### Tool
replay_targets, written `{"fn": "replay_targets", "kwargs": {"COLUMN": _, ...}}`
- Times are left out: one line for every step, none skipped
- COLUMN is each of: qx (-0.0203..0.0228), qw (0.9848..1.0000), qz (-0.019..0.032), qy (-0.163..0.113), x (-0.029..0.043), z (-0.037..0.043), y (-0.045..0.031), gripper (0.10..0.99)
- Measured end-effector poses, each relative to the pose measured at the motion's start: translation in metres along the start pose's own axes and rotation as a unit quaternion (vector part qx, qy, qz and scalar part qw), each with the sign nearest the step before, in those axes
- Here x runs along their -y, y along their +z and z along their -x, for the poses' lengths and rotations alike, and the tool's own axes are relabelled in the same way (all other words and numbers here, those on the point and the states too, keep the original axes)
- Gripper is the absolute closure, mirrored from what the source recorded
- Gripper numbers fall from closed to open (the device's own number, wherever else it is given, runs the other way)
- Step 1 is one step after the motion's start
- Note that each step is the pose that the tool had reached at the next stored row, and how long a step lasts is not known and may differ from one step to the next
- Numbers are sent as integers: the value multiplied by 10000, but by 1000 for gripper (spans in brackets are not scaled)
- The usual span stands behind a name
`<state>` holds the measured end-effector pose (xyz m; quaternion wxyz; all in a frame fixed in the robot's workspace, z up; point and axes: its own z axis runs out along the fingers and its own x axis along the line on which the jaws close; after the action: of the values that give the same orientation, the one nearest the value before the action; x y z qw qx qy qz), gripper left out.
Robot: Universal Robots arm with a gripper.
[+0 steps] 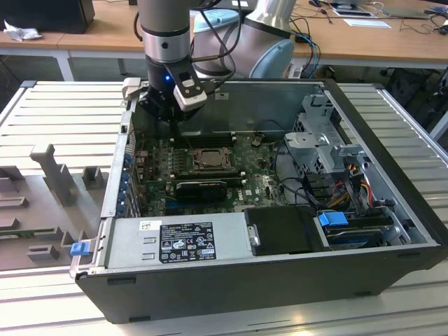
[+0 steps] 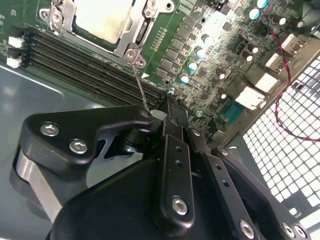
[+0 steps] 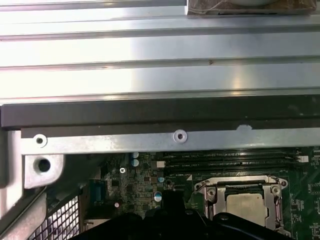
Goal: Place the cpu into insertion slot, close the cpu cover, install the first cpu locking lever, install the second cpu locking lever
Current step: 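Install the first cpu locking lever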
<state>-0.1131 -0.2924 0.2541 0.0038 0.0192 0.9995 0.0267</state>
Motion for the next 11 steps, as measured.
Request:
{"fn": "replay_targets", "kwargs": {"qx": 0, "qw": 10000, "qz": 0, "qy": 0, "x": -5, "z": 7, "y": 2, "gripper": 980}}
{"fn": "replay_targets", "kwargs": {"qx": 0, "qw": 10000, "qz": -1, "qy": 1, "x": -7, "z": 9, "y": 2, "gripper": 980}}
{"fn": "replay_targets", "kwargs": {"qx": 0, "qw": 10000, "qz": 0, "qy": 1, "x": -8, "z": 11, "y": 3, "gripper": 980}}
{"fn": "replay_targets", "kwargs": {"qx": -1, "qw": 10000, "qz": 0, "qy": 0, "x": -10, "z": 15, "y": 4, "gripper": 980}}
{"fn": "replay_targets", "kwargs": {"qx": 0, "qw": 10000, "qz": 0, "qy": 0, "x": -13, "z": 20, "y": 5, "gripper": 980}}
{"fn": "replay_targets", "kwargs": {"qx": 0, "qw": 10000, "qz": 0, "qy": -1, "x": -16, "z": 28, "y": 5, "gripper": 980}}
{"fn": "replay_targets", "kwargs": {"qx": 0, "qw": 10000, "qz": 0, "qy": 0, "x": -20, "z": 40, "y": 6, "gripper": 980}}
{"fn": "replay_targets", "kwargs": {"qx": 0, "qw": 10000, "qz": 0, "qy": -1, "x": -22, "z": 52, "y": 6, "gripper": 980}}
{"fn": "replay_targets", "kwargs": {"qx": 0, "qw": 10000, "qz": 0, "qy": -1, "x": -23, "z": 60, "y": 6, "gripper": 980}}
{"fn": "replay_targets", "kwargs": {"qx": 0, "qw": 10000, "qz": 0, "qy": -1, "x": -25, "z": 70, "y": 6, "gripper": 980}}
{"fn": "replay_targets", "kwargs": {"qx": 0, "qw": 10000, "qz": 0, "qy": -1, "x": -26, "z": 81, "y": 7, "gripper": 980}}
